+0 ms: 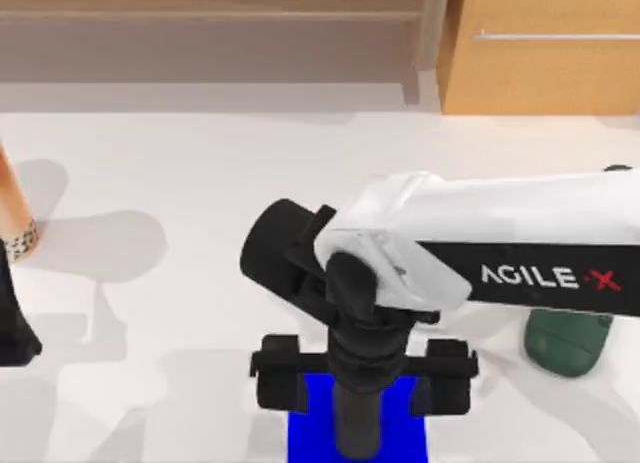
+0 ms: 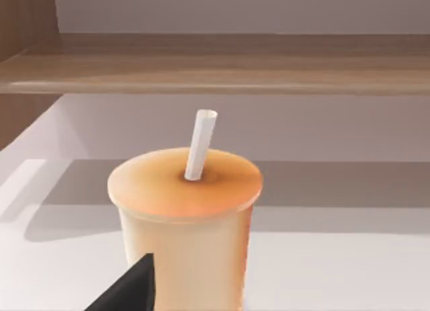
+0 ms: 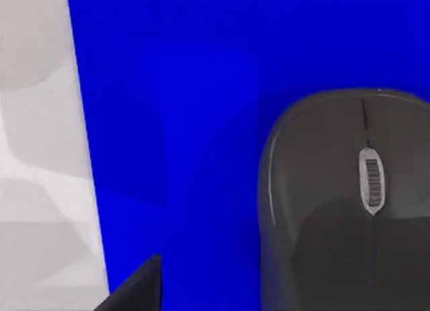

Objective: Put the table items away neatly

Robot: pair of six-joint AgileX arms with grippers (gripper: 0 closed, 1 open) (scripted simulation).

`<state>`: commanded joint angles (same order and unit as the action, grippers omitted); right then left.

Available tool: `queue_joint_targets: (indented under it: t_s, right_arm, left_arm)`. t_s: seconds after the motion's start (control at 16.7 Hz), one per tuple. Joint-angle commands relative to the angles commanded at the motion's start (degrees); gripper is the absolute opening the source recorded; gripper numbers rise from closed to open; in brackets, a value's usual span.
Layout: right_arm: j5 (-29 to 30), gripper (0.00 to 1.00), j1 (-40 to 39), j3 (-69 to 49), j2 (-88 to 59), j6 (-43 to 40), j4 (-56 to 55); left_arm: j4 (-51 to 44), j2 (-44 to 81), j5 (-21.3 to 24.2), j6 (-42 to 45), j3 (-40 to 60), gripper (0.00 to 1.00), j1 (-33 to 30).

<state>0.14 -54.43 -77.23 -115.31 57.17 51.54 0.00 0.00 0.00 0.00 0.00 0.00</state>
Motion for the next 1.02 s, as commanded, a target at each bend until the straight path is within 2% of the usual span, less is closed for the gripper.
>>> queue_joint_targets:
  t_s: [1.02]
  right_arm:
    - [0.10,1.00,16.67,-25.39,-11.35,-8.33,14.57]
  left_arm:
    - [0.00,0.00,0.00,0.00,0.00,1.00,0.00]
